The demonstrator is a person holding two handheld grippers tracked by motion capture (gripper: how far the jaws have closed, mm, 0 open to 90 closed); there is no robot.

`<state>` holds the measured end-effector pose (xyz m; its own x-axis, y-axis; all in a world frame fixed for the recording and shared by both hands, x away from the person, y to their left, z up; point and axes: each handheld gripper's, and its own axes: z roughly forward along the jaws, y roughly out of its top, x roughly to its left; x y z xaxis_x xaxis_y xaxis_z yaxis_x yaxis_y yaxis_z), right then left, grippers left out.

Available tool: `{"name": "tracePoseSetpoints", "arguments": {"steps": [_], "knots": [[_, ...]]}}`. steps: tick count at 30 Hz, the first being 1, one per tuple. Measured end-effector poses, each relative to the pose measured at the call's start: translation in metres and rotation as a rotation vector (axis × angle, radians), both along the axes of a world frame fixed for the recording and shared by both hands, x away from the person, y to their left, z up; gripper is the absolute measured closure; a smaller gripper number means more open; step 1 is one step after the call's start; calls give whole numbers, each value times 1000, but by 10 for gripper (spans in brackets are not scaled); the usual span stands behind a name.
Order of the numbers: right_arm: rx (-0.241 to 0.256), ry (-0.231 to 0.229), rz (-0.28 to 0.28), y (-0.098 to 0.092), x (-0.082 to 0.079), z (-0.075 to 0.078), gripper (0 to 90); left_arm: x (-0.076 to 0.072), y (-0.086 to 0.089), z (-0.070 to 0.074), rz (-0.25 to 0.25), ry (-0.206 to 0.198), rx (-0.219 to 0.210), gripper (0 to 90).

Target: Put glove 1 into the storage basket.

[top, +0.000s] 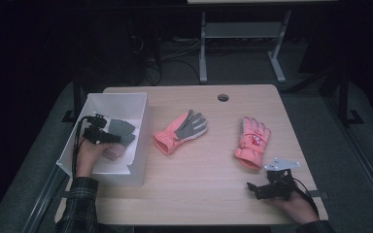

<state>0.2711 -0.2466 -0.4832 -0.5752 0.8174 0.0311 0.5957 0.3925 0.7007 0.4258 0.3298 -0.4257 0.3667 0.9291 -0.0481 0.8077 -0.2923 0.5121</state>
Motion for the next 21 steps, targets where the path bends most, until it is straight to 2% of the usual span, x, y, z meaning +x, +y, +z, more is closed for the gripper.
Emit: {"name": "tracePoseSetpoints", "arguments": {"steps": [2, 3, 10, 18, 21], "knots": [[0, 1, 0, 0, 0, 0, 0, 0, -1, 0, 1, 4, 11, 419], [0, 1, 0, 0, 0, 0, 0, 0, -3, 0, 9, 4, 18, 366], [0, 0, 0, 0, 0, 0, 0, -2, -6, 8, 13, -2, 19, 229], [0, 1, 0, 0, 0, 0, 0, -9, -7, 29, -9, -59, -16, 185], [0, 0, 0, 0, 0, 0, 0, -14, -8, 44, -26, -95, -37, 181]]}}
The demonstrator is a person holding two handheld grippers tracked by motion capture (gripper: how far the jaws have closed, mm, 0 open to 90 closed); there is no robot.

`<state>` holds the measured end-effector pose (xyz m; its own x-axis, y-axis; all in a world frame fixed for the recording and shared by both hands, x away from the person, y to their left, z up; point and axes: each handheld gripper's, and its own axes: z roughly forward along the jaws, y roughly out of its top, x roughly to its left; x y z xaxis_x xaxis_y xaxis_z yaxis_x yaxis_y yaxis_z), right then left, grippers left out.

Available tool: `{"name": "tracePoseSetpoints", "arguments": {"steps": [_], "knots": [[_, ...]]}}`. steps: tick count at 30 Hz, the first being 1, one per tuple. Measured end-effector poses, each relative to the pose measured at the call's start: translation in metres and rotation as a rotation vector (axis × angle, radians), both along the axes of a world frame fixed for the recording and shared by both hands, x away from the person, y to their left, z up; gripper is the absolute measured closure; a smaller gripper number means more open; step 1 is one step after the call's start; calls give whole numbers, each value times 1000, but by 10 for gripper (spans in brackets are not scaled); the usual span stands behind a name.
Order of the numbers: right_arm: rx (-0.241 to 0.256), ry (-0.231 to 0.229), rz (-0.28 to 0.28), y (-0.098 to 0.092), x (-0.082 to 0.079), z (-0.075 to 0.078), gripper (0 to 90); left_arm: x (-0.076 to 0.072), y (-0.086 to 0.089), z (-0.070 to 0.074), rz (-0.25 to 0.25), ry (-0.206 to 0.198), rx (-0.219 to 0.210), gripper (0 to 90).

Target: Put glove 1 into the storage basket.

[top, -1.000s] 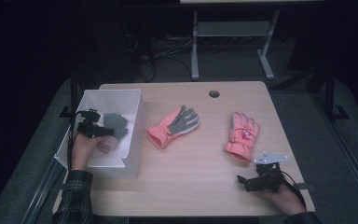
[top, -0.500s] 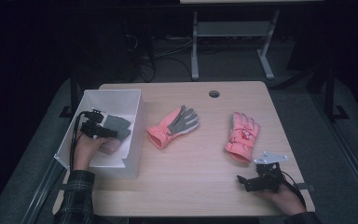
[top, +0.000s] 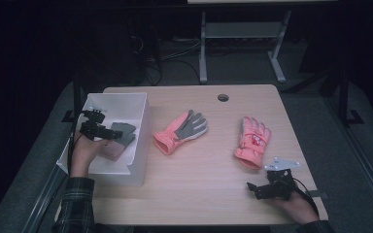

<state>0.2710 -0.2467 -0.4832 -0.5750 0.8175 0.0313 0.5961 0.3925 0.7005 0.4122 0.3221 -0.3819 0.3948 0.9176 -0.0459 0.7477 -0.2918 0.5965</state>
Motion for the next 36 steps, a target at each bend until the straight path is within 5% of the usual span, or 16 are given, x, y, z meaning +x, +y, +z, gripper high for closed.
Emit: {"name": "tracePoseSetpoints", "arguments": {"steps": [8, 20, 28, 36], "knots": [[0, 0, 0, 0, 0, 0, 0, -19, -20, 43, -91, -80, -45, 182], [0, 0, 0, 0, 0, 0, 0, -39, -62, 73, -284, -133, -169, 147], [0, 0, 0, 0, 0, 0, 0, -42, -99, 69, -401, -98, -229, 133], [0, 0, -1, 0, 0, 0, 0, -48, -132, 60, -465, -82, -242, 140]]}}
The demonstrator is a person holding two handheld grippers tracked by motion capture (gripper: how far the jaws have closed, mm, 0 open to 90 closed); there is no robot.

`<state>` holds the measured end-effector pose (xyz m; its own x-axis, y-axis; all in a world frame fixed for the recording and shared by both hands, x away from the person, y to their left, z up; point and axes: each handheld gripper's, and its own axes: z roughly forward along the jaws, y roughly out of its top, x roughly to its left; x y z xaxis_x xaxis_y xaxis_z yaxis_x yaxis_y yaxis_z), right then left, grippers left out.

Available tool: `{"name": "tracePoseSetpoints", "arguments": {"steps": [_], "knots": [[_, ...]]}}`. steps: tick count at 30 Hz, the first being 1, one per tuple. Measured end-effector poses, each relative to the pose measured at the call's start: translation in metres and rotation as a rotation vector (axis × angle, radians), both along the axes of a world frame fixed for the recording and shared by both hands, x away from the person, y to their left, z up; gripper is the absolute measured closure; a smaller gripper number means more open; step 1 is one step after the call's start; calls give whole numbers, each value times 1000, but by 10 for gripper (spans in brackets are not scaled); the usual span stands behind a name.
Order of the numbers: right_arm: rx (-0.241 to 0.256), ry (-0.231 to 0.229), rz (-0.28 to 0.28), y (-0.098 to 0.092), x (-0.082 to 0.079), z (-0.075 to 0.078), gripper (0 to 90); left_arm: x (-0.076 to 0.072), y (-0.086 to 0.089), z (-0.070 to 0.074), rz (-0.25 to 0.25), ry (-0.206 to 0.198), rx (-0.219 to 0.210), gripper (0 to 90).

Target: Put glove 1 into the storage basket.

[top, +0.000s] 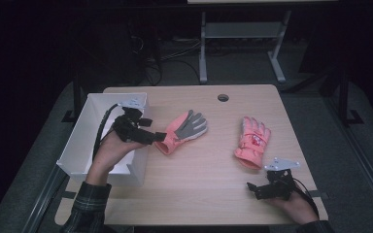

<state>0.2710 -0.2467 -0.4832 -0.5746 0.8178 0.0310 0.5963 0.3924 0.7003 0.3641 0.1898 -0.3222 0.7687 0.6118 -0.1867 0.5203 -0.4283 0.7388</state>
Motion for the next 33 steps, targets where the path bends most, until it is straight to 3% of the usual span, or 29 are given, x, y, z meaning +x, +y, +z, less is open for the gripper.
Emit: {"name": "tracePoseSetpoints", "arguments": {"steps": [7, 17, 22, 27, 30, 33], "knots": [[-1, 0, 2, 0, 0, 0, 0, -12, -30, -6, -63, -12, 15, 142], [-38, 54, 9, -2, 0, 5, 0, -31, -57, -12, -122, -52, 50, 147], [-35, 85, 3, -2, -1, 9, 0, -42, -70, -34, -143, -56, 77, 147], [-26, 81, 3, -3, -1, 12, 0, -50, -74, -53, -179, -64, 109, 146], [-16, 92, 22, -5, -2, 16, 105, -57, -75, -71, -192, -66, 132, 144], [-15, 94, 18, -6, -2, 20, 151, -67, -74, -92, -200, -57, 155, 142]]}}
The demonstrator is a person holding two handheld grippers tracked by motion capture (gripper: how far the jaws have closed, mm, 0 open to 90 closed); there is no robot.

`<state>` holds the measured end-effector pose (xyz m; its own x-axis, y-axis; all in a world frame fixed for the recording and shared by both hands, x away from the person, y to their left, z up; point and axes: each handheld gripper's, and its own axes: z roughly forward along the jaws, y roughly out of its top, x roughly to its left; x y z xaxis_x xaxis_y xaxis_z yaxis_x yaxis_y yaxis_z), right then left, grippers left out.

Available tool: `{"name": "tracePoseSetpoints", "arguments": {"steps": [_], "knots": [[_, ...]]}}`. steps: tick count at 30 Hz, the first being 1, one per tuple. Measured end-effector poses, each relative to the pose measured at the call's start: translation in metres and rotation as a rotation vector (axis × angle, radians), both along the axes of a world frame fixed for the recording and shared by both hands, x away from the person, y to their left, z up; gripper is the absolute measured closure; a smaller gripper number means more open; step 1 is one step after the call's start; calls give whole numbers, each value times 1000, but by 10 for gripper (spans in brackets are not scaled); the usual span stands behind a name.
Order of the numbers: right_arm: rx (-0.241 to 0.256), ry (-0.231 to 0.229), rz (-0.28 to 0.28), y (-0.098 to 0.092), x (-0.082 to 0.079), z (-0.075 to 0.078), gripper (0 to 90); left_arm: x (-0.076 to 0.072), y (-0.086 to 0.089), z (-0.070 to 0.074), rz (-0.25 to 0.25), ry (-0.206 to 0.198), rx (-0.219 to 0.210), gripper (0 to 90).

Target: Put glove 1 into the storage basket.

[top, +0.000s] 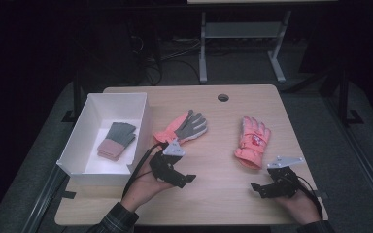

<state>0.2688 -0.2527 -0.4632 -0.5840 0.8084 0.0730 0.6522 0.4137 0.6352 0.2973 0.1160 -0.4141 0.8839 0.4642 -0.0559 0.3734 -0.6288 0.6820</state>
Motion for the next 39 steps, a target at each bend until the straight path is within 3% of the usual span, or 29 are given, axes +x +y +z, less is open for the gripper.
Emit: {"name": "tracePoseSetpoints", "arguments": {"steps": [5, 7, 10, 14, 15, 18, 19, 22, 31, 35, 39], "knots": [[15, -17, -27, -4, 0, 13, 242, -10, 4, -21, 4, -17, 4, 141], [29, -25, -28, -5, 2, 17, 317, -12, 6, -25, 4, -21, 5, 140], [61, -5, -22, -2, 5, 24, 397, -15, 10, -32, 9, -7, 5, 138], [64, -9, -11, 6, 9, 26, 396, -16, 10, -37, 29, -33, 28, 137], [60, -9, -2, 9, 10, 25, 382, -15, 6, -34, 39, -55, 35, 143], [52, 2, 6, 10, 9, 24, 378, -10, 1, -28, 49, -71, 46, 159], [52, 2, 4, 10, 8, 24, 372, -6, 0, -24, 52, -64, 37, 266], [56, 0, 4, 9, 8, 24, 365, 0, -1, -19, 74, -65, 27, 349], [61, 4, 5, 8, 8, 23, 344, 37, -6, -4, 183, -49, 45, 895], [58, 9, 4, 9, 8, 21, 321, 56, -8, 2, 238, -87, 70, 896], [52, 13, 2, 8, 8, 19, 297, 74, -14, 2, 286, -104, 64, 896]]}}
